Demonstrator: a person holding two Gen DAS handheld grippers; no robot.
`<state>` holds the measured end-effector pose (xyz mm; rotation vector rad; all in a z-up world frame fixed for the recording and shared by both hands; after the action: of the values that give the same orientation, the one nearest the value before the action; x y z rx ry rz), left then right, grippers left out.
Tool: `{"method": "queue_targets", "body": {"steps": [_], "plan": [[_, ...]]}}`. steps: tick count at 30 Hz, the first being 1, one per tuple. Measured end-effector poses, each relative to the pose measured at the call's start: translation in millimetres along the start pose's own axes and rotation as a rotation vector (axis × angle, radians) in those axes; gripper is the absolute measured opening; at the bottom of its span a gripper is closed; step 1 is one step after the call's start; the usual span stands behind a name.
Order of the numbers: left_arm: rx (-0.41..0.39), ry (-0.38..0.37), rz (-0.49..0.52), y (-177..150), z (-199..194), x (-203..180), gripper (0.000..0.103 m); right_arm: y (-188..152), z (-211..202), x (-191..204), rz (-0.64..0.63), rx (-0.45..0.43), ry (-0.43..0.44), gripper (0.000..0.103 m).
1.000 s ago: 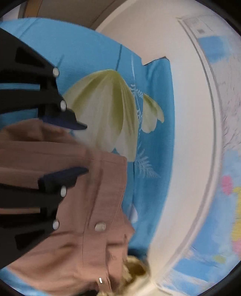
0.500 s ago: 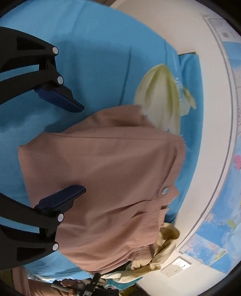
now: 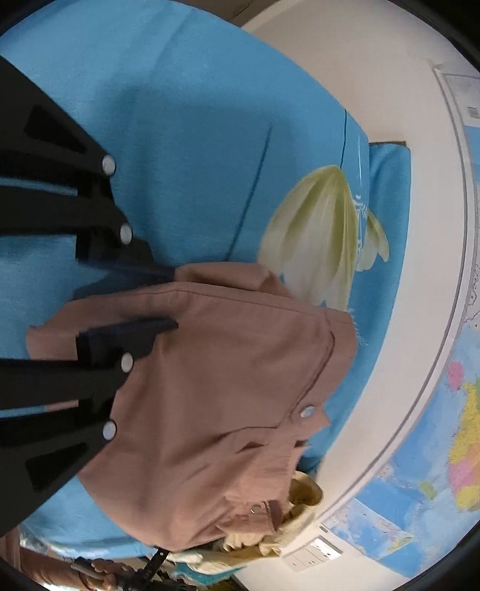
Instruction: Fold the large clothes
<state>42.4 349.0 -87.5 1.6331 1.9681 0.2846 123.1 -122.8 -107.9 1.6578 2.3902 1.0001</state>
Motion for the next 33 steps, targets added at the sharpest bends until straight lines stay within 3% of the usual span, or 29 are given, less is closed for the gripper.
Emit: {"method": "queue_targets", "body": {"steps": [1,2,4,11,13,15,21,30,33], "plan": [[-0.006,0.003,-0.005,-1.9,-2.5,0.7,0.045,-2.6,-1.1,-4.1,0.021,-0.002,0.001,0.035],[-0.011,-0.011,-0.033,-3.9,-7.1,4.3,0.054,-2.6,-5.1,-8.5,0.056,-0.011,0.011,0.05],[-0.026,-0.05,-0.073,-9.1,-17.4,12.3,0.058,0.5,-14.3,-16.0,0.122,-0.041,0.06,0.06],[-0.022,-0.099,-0.088,-33.7,-29.9,8.5,0.06,-20.2,-31.0,-15.0,0.159,-0.055,0.11,0.065],[-0.023,-0.094,-0.067,-37.4,-28.6,-1.3,0.075,-24.3,-33.0,-14.3,0.161,-0.069,0.114,0.068],[-0.003,-0.103,-0.039,-41.5,-23.3,-12.2,0.08,-22.6,-24.6,-6.9,0.155,-0.068,0.118,0.073],[-0.001,-0.042,0.043,-44.5,-11.8,-35.9,0.083,-19.3,1.2,0.0,0.125,-0.047,0.102,0.073],[-0.021,0.071,0.109,-50.7,-12.7,-56.3,0.079,-16.0,-1.3,4.4,0.111,-0.072,0.095,0.074],[-0.021,0.068,0.112,-51.9,-13.1,-57.2,0.079,-18.6,-0.8,1.3,0.133,-0.066,0.095,0.087]]}}
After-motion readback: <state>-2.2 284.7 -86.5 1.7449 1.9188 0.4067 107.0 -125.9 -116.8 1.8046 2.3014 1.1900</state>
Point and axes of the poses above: each gripper's, at about its wrist camera, not at the fingertips, and z roughly the way its jaws point, x to its left, y to its top, the point moved 5 cm from there along z, roughly the way its jaws point, and after that the axes turned 1 degree about x, right-handed, at the moved point
